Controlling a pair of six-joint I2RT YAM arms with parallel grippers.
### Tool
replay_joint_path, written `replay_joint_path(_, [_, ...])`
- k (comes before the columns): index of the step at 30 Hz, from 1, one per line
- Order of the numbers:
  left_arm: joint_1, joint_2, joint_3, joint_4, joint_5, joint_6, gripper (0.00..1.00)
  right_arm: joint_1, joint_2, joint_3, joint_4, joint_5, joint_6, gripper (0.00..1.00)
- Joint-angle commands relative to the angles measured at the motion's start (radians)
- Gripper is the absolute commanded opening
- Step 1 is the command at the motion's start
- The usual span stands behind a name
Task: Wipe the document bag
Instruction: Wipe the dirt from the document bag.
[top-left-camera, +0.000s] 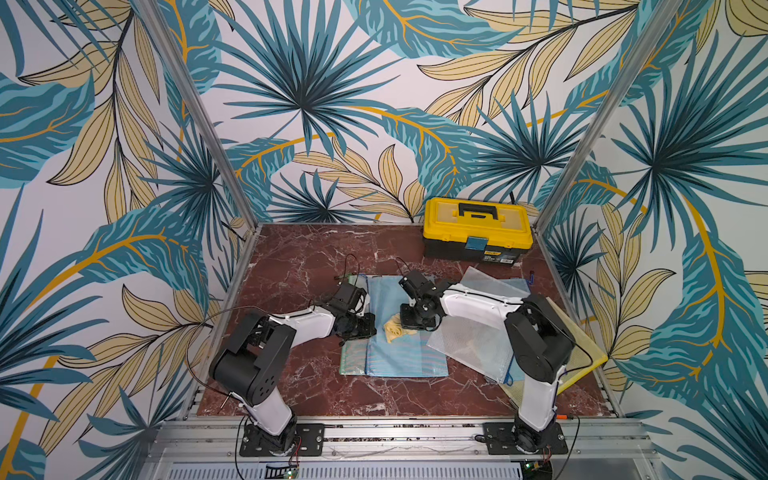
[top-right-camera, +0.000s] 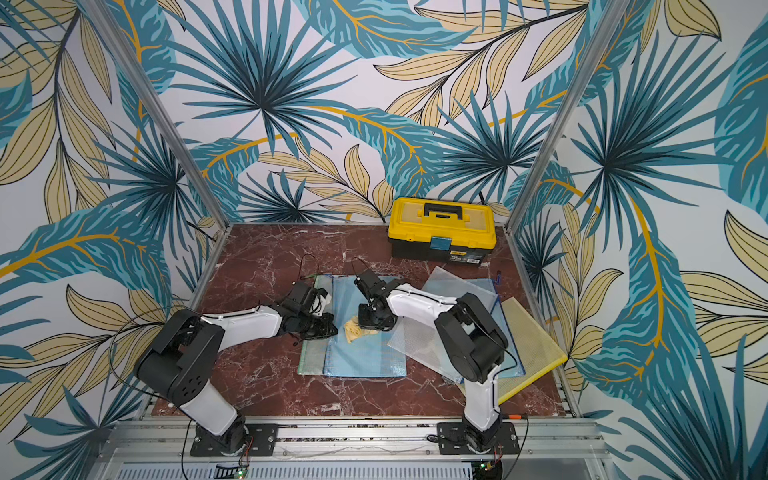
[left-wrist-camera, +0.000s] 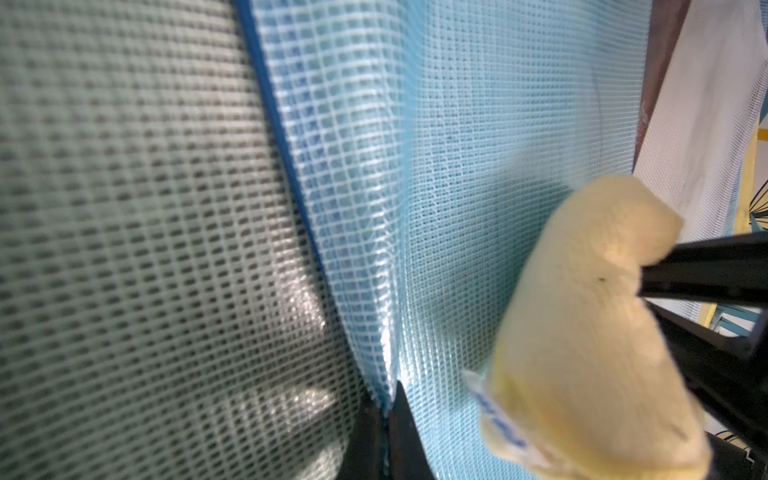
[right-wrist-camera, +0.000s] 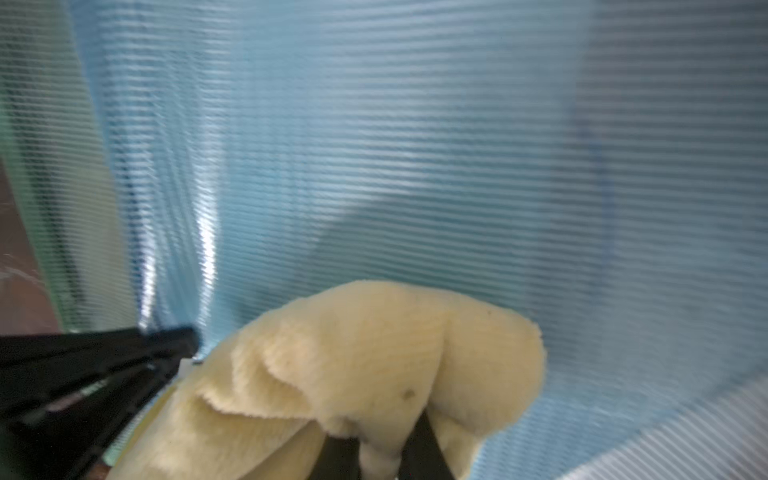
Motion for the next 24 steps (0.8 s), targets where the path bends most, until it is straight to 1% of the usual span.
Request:
replay_joint_path(1, [-0.018, -0.030, -0.035, -0.037, -0.015, -0.018, 0.05, 0.007, 0.116, 0.108, -0.050, -0.049, 0.009, 0.00])
replay_joint_path(3, [-0.021, -0.049, -0.048, -0.038, -0.008, -0.018, 0.05, 0.007, 0.179, 0.192, -0.074, -0.036, 0.018, 0.00])
replay_joint_path(7, [-0.021, -0.082, -0.077, -0.037, 0.003, -0.014, 0.05, -0.004, 0.276, 0.361, -0.152, 0.031, 0.021, 0.00])
replay_joint_path(12, [-0.022, -0.115, -0.119, -0.038, 0.007, -0.015, 0.05, -0.045, 0.420, 0.615, -0.281, 0.088, -0.003, 0.00])
replay_joint_path(15, [-0.023, -0.145, -0.139, -0.038, 0.004, -0.013, 0.05, -0.089, 0.490, 0.729, -0.394, 0.142, -0.002, 0.00])
replay_joint_path(17, [-0.022, -0.168, -0.155, -0.038, -0.006, -0.015, 0.05, -0.119, 0.471, 0.705, -0.413, 0.161, -0.003, 0.00])
replay_joint_path(18, [-0.022, -0.179, -0.161, -0.038, -0.013, -0.017, 0.05, -0.131, 0.440, 0.661, -0.405, 0.180, -0.006, 0.00])
replay_joint_path(20, [-0.021, -0.186, -0.165, -0.038, -0.022, -0.017, 0.05, -0.150, 0.361, 0.546, -0.373, 0.222, -0.016, 0.00])
replay_joint_path(24, [-0.017, -0.161, -0.148, -0.037, -0.039, -0.021, 0.03, -0.184, 0.214, 0.328, -0.332, 0.266, -0.032, 0.00])
